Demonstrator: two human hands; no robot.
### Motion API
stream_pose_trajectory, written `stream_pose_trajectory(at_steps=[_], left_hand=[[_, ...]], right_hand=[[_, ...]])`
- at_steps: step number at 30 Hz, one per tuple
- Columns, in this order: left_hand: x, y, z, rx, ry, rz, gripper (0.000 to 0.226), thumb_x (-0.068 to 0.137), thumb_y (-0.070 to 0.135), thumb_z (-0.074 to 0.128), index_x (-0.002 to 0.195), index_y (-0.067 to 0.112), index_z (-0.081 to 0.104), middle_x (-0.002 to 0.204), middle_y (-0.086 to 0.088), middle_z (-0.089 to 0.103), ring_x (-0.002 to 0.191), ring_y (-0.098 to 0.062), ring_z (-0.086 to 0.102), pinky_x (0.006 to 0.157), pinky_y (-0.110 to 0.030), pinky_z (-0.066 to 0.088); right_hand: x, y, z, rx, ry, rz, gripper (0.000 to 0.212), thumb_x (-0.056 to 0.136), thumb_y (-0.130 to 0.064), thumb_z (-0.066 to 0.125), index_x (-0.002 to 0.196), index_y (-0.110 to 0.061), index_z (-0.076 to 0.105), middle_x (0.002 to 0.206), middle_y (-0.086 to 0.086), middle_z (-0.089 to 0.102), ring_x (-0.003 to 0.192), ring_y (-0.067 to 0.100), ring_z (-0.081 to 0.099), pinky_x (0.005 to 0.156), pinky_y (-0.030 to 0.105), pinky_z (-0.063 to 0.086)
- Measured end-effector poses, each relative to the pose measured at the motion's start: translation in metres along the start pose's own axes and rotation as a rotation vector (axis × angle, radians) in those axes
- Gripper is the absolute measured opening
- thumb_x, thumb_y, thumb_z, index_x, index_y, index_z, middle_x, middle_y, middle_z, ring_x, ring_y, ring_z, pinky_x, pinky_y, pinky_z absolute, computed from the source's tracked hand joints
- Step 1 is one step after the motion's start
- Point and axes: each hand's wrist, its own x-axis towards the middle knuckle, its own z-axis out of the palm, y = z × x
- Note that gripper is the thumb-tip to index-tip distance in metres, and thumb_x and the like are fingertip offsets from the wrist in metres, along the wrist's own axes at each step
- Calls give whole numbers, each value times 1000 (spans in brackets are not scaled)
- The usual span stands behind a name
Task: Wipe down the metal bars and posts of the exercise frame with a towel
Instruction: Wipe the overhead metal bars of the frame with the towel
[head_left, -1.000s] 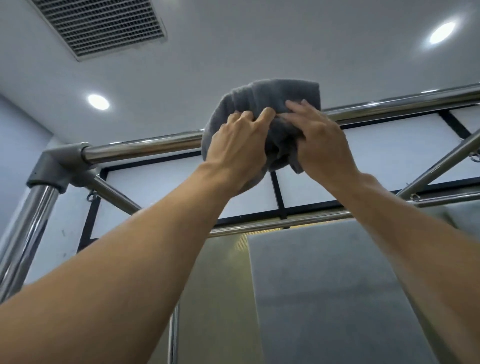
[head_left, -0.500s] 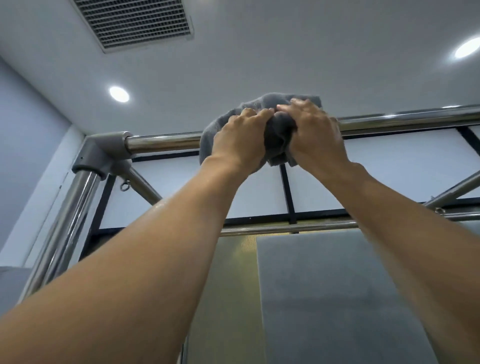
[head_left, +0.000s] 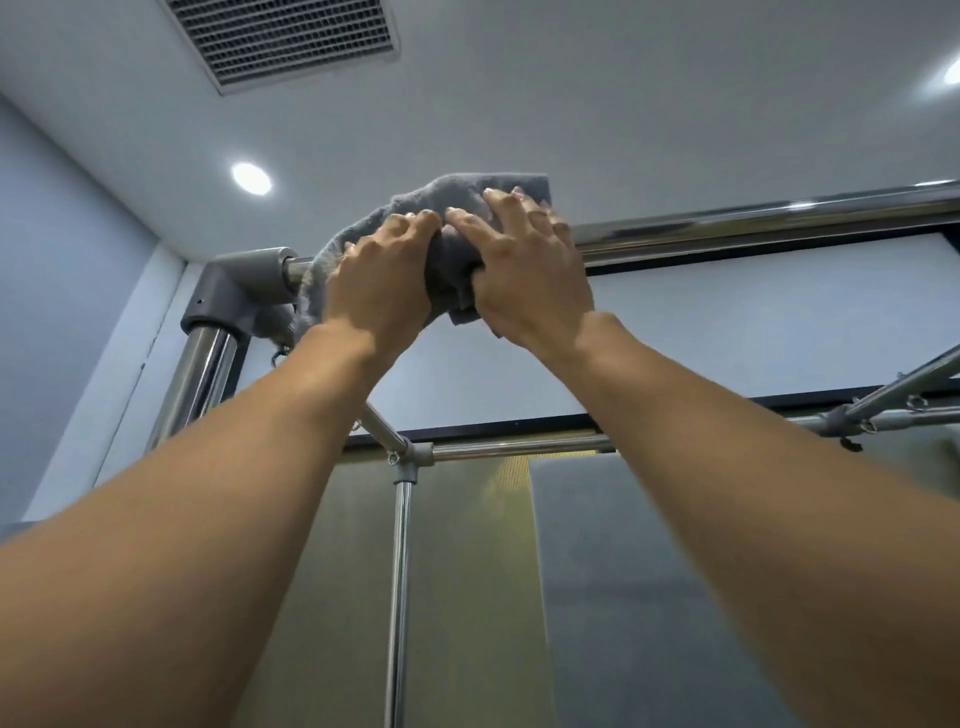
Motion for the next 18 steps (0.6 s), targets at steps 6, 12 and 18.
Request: stream_pose_trajectory(at_steps=[6, 12, 18], left_hand=[[-33, -16, -5, 25, 36, 17, 45, 88, 19, 62, 131, 13, 49, 144, -16, 45, 119, -48, 49, 94, -59, 42], [-15, -37, -19, 98, -60, -57, 40, 92, 13, 55, 129, 14, 42, 139, -15, 48, 116, -46, 51, 92, -56, 41], [-21, -48, -30, 225, -162, -123, 48, 93, 16, 57, 136, 12, 36, 138, -16, 47, 121, -42, 47, 95, -56, 41]], right_hand=[[-16, -19, 10, -23, 15, -105, 55, 92, -22, 62, 144, -27, 45, 156, 9, 31, 147, 30, 20, 120, 43, 14], [7, -39, 9, 24, -143, -23, 67, 93, -17, 55, 151, -34, 27, 162, 7, 14, 150, 26, 7, 122, 41, 3], [11, -65, 13, 50, -212, -29, 68, 95, -15, 54, 153, -32, 22, 163, 6, 7, 151, 26, 0, 122, 43, 2]])
